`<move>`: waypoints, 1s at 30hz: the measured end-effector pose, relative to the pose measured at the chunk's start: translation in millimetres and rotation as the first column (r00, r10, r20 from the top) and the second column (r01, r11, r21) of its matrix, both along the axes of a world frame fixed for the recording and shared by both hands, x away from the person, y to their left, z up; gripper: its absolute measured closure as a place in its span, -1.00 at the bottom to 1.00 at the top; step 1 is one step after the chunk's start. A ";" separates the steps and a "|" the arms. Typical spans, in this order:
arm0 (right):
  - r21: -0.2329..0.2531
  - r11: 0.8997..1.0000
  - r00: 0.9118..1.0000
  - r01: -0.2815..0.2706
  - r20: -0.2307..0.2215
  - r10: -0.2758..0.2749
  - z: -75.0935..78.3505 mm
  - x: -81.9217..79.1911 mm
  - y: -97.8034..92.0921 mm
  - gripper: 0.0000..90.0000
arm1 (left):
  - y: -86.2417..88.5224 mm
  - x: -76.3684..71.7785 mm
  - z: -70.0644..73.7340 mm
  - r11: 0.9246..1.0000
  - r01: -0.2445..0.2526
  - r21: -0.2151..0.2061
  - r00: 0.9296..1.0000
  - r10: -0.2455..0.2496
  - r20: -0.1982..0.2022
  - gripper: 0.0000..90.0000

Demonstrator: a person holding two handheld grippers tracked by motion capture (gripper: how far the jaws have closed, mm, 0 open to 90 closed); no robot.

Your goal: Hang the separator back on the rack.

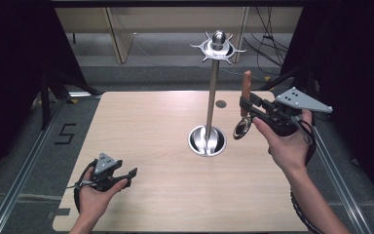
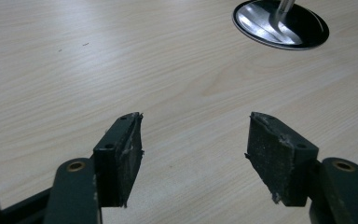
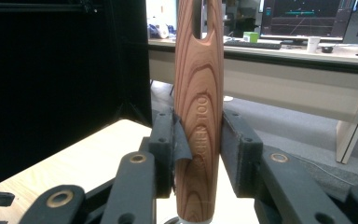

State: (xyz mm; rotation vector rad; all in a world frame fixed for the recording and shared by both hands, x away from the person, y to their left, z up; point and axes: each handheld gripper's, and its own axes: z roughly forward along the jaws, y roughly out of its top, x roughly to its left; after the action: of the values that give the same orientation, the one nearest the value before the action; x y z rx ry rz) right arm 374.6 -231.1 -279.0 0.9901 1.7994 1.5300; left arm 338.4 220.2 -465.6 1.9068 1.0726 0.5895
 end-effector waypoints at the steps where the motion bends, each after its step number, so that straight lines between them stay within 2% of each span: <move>1: 0.001 1.000 1.000 -0.001 -0.002 0.001 0.2 0.3 0.4 0.52 | -0.1 -0.1 0.0 1.000 -0.002 -0.002 1.000 0.002 -0.002 -0.23; 3: -0.005 1.000 1.000 0.002 0.010 -0.002 0.5 2.4 0.9 0.52 | -0.9 -0.6 -0.1 1.000 -0.010 -0.013 1.000 0.010 -0.005 -0.23; 9: -0.002 1.000 1.000 0.006 0.002 -0.006 1.4 3.8 1.3 0.52 | -0.6 -1.1 0.1 1.000 -0.013 -0.013 1.000 0.013 -0.009 -0.23; 12: -0.006 1.000 1.000 0.010 0.016 -0.010 2.0 5.5 1.2 0.52 | -0.7 -1.1 0.1 1.000 -0.013 -0.013 1.000 0.013 -0.009 -0.23; 18: 0.005 1.000 1.000 0.005 -0.004 -0.005 3.5 5.6 3.0 0.52 | -0.5 -1.0 0.1 1.000 -0.013 -0.013 1.000 0.013 -0.008 -0.23; 21: 0.001 1.000 1.000 0.006 0.012 -0.006 4.2 7.4 3.4 0.52 | -0.7 -1.2 0.2 1.000 -0.014 -0.012 1.000 0.014 -0.007 -0.23; 30: 0.000 1.000 1.000 0.001 0.005 -0.001 6.5 9.0 6.6 0.52 | -0.7 -1.2 0.4 1.000 -0.013 -0.012 1.000 0.013 -0.006 -0.23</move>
State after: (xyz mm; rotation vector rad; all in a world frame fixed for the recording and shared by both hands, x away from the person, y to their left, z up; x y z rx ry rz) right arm 383.6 -224.5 -272.5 0.9864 1.7954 1.5309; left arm 337.2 219.5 -465.2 1.8939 1.0910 0.5839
